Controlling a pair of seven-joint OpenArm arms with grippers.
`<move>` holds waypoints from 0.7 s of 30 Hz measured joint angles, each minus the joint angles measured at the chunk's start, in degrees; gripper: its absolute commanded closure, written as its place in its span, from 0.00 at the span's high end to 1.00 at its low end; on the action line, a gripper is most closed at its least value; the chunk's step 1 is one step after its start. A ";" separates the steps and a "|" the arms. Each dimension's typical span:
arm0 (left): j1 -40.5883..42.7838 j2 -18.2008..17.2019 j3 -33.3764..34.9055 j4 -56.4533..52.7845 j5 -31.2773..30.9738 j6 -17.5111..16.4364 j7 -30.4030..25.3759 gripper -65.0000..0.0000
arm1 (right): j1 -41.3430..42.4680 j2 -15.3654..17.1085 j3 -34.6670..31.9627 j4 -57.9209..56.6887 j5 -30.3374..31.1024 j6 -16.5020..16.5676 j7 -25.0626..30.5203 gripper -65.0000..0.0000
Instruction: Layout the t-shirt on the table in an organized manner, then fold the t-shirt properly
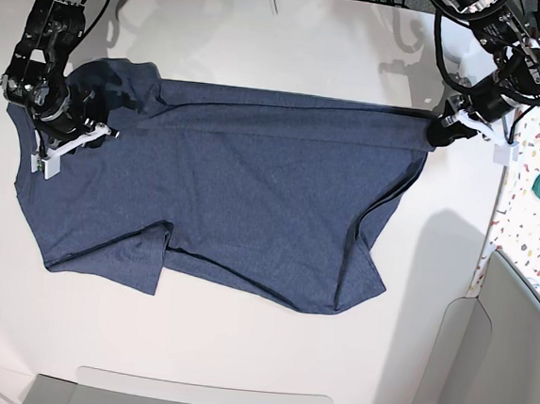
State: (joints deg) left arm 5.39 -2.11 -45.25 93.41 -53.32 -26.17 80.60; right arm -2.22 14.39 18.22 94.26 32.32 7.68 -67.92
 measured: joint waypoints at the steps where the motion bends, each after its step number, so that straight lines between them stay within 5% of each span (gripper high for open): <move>1: 0.00 -0.44 0.00 0.00 -0.02 0.00 0.00 0.00 | 0.00 0.00 -0.04 -0.46 -0.04 0.00 0.02 0.00; 5: 0.02 -0.68 0.00 0.00 0.00 0.00 0.04 0.03 | 0.04 0.07 0.33 -2.25 0.42 0.26 1.09 0.00; 12: -0.35 -0.63 0.00 0.00 0.13 0.00 0.15 0.34 | -0.46 0.48 0.46 -2.67 0.96 0.48 1.99 0.00; 21: -0.72 -1.36 0.00 0.00 0.15 0.00 0.20 0.35 | -0.72 0.52 0.46 -2.14 1.55 1.03 2.16 0.41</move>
State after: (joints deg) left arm 4.67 -3.46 -45.25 93.41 -53.17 -26.17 80.79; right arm -2.94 14.92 18.68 92.12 33.87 8.71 -65.76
